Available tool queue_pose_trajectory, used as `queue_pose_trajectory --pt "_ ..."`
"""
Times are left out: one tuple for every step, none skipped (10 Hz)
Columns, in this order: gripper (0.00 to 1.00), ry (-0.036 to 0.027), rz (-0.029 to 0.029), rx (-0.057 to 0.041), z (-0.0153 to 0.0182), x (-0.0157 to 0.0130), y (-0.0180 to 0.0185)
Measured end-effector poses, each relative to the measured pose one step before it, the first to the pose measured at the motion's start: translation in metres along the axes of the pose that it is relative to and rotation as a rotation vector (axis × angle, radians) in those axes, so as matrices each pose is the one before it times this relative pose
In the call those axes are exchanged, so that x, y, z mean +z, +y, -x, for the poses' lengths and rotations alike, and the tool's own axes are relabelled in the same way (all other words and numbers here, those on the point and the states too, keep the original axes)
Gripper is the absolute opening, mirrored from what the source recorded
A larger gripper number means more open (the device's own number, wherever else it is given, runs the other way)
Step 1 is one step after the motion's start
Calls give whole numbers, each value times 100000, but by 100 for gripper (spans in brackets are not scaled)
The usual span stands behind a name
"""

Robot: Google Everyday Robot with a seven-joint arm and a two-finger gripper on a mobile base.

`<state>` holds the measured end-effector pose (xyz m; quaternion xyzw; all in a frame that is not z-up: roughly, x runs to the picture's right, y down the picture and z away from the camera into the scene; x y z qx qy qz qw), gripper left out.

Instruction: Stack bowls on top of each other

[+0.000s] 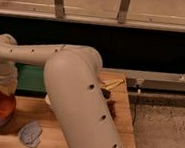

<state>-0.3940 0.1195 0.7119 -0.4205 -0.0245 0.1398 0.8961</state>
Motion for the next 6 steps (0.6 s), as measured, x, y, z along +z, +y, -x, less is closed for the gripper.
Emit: queue_pose_trajectory --pt "0 -41 42 -186 88 22 100" --pt "0 -61 61 -211 80 61 118" --pt "0 -273 -365 42 -80 -20 -157" --pt "0 -171 -168 -748 90 139 -10" --pt "0 -241 -209 -1049 230 128 51" --pt "0 -524 -71 -1468 374 153 156"
